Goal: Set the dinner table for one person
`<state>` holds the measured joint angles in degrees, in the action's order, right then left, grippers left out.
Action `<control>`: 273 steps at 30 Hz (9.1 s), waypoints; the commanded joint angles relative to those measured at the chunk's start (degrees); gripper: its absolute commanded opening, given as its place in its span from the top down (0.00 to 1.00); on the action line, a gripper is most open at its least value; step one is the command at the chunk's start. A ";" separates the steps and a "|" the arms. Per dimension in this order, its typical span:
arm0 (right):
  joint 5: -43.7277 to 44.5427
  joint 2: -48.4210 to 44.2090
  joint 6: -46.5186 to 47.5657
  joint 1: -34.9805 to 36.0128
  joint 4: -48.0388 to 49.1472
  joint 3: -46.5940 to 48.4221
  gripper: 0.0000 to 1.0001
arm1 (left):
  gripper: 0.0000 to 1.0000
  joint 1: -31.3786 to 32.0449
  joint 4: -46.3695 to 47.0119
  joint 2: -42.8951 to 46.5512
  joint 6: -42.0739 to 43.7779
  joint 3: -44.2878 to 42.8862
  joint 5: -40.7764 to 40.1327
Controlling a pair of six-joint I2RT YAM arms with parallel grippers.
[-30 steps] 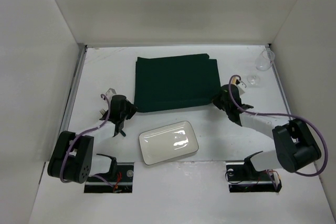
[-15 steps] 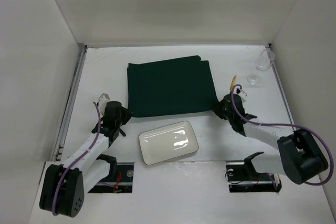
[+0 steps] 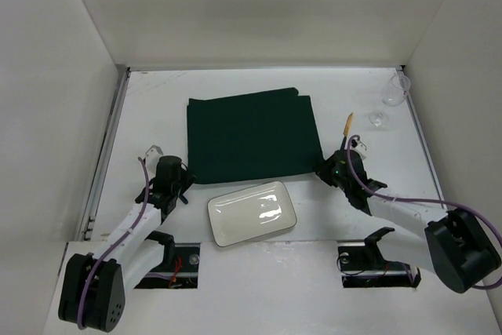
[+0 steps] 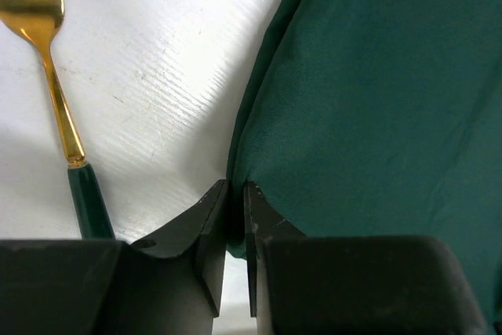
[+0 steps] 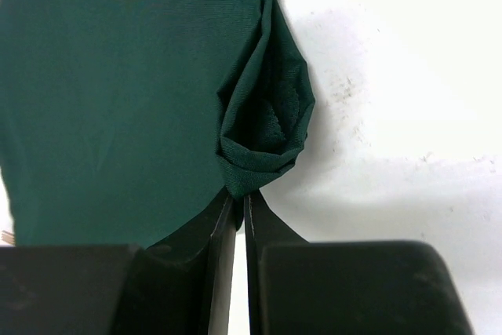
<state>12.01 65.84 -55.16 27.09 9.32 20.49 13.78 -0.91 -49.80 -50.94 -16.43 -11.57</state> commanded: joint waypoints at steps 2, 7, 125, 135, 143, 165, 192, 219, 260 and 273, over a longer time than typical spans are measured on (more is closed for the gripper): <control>6.00 -4.93 -0.74 -0.24 -2.72 -2.29 0.87 | 0.90 -0.47 -0.59 -2.40 2.51 -2.56 -3.98; 7.41 -8.89 -1.01 0.81 -5.98 -2.56 0.89 | 0.90 -0.55 1.69 -5.74 3.30 -3.43 -4.16; -34.07 33.56 -2.33 -6.13 21.62 34.00 0.95 | 0.69 0.76 6.27 -5.75 1.98 -4.32 -3.28; -35.56 34.52 -1.19 -8.24 23.29 35.14 0.95 | 0.68 0.85 6.18 -5.92 2.07 -3.88 -3.28; -35.56 39.62 0.92 -9.30 21.53 35.76 0.94 | 0.68 0.85 5.30 -5.13 2.25 -3.61 -2.75; -35.48 43.50 11.04 -9.03 4.48 44.11 0.75 | 0.69 1.11 8.99 -10.49 2.33 -2.21 0.41; -16.85 30.49 17.18 -6.40 -3.34 39.71 0.32 | 0.93 4.63 6.36 -7.16 1.46 2.45 0.06; 11.89 1.22 28.61 -15.17 -30.76 47.09 0.90 | 0.81 31.86 27.95 -13.29 10.94 -9.68 -16.38; 11.81 34.61 32.31 -38.03 -39.20 74.87 0.66 | 0.70 40.23 44.50 -21.92 22.29 -6.16 -16.64; 11.46 36.20 32.39 -38.30 -41.40 75.40 0.76 | 0.70 40.14 44.50 -22.18 21.93 -6.16 -16.64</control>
<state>23.92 101.21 -23.31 -10.83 -30.22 93.78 53.67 40.18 -72.18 -29.39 -22.85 -27.07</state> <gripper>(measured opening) 0.249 0.295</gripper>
